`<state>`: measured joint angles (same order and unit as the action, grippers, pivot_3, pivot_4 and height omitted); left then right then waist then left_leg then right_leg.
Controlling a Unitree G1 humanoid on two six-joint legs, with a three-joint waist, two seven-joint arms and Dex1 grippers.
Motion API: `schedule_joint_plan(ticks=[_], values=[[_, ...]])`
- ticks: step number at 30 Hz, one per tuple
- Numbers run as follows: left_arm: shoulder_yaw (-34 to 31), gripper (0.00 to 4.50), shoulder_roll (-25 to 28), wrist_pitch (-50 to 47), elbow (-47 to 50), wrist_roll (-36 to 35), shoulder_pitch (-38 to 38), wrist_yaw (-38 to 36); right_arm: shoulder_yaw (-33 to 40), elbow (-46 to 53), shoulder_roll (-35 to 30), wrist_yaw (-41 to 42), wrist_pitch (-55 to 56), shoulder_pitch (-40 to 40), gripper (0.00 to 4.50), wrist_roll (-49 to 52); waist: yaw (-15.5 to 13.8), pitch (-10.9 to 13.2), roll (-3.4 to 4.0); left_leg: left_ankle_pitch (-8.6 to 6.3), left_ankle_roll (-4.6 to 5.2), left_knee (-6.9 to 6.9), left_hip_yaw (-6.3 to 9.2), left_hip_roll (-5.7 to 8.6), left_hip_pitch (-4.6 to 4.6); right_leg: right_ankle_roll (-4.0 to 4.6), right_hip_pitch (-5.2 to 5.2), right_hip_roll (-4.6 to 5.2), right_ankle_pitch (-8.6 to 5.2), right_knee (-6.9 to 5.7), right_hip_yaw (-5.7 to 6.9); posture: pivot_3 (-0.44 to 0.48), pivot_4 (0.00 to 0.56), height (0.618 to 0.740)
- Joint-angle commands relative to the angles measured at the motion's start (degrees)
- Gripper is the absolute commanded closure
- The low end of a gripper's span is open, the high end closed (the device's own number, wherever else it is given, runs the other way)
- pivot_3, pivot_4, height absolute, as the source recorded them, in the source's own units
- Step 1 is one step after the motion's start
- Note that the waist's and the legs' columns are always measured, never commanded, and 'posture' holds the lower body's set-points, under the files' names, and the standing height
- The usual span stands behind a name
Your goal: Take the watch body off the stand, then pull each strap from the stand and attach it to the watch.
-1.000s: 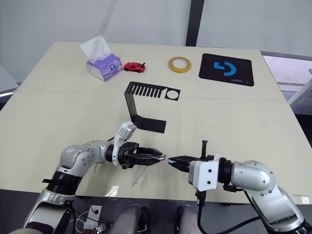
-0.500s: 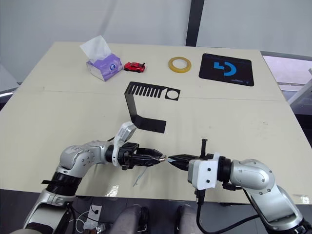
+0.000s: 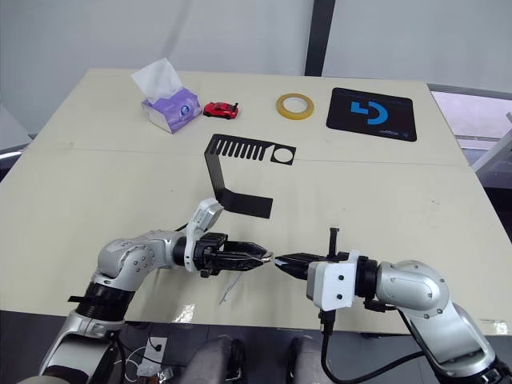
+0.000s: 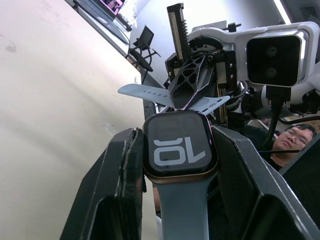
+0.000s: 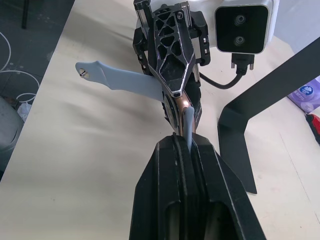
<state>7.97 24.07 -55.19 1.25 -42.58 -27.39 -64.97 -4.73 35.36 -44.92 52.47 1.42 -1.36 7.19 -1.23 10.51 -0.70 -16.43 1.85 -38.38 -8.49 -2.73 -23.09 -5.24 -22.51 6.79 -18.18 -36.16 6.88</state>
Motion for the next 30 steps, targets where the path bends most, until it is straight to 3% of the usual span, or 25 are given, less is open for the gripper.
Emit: schedule_joint_plan(ticks=[1,30], values=[[-0.2,2.85,-0.7,-0.6,2.5,-1.6,0.2,0.3,-0.6,1.0,0.3,-0.5,0.1,-0.7,4.50,-0.4,0.0,0.0,0.00,0.00,0.00,0.00,0.00,0.00,0.00,0.00,0.00,0.00,0.00,0.00,0.00,0.000,0.150,0.740],[-1.8,2.85,-2.8,-4.5,3.8,-3.1,0.2,5.0,-2.2,1.2,0.4,-1.4,-0.2,-1.1,4.50,-4.1,0.0,0.0,0.00,0.00,0.00,-0.02,0.00,-0.01,0.00,0.00,-0.01,0.00,0.00,-0.02,-0.02,0.000,0.150,0.740]])
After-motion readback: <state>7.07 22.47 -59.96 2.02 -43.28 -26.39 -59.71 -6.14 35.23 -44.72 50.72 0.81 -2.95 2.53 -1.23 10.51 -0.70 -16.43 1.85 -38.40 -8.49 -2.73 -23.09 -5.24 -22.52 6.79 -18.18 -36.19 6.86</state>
